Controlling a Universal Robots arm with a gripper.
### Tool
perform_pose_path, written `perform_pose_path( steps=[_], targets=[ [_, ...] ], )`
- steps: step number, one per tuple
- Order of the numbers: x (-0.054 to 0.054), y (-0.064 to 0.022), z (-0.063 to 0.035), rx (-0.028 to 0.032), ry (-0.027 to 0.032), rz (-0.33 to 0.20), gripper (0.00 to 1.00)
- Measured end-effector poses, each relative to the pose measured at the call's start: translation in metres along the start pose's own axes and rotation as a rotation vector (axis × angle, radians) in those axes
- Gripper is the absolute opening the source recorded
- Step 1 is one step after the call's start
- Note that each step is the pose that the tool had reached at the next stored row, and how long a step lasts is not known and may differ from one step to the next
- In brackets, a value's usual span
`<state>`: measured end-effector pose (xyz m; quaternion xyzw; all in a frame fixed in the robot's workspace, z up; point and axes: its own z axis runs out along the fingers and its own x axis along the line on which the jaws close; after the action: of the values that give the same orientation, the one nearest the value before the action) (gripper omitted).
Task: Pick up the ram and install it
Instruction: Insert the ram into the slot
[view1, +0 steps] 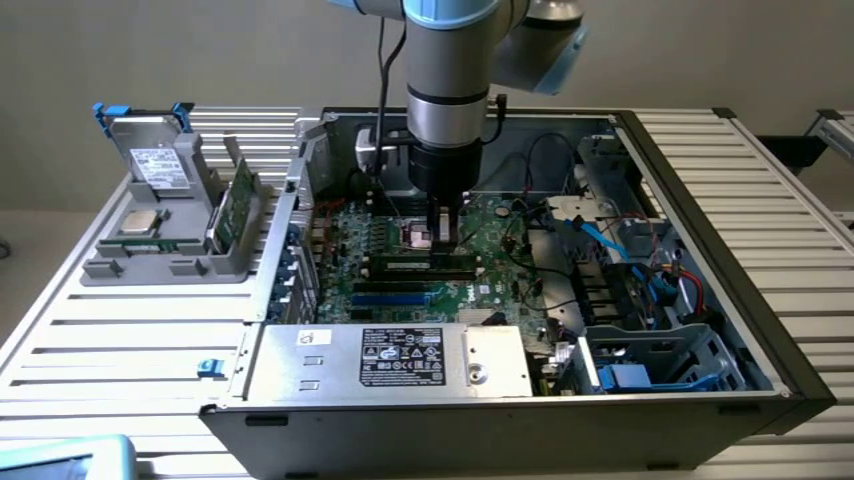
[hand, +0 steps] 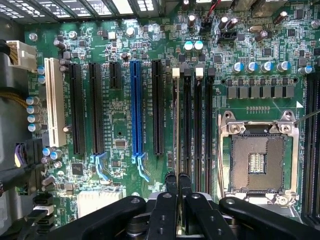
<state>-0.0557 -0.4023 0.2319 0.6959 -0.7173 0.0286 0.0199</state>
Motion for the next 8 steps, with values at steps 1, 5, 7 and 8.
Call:
perform_pose_path(
  steps=[1, 5, 7, 8],
  targets=[
    [0.0000, 0.0000, 0.0000, -0.0001, 0.0001, 0.000, 0.13],
    [0.0001, 0.0007, 0.0001, 0.0006, 0.0000, 0.000, 0.13],
    [0.0001, 0.0014, 0.0001, 0.0014, 0.0001, 0.000, 0.13],
    [0.0001, 0.0017, 0.0002, 0.0019, 0.0000, 0.000, 0.13]
  ],
)
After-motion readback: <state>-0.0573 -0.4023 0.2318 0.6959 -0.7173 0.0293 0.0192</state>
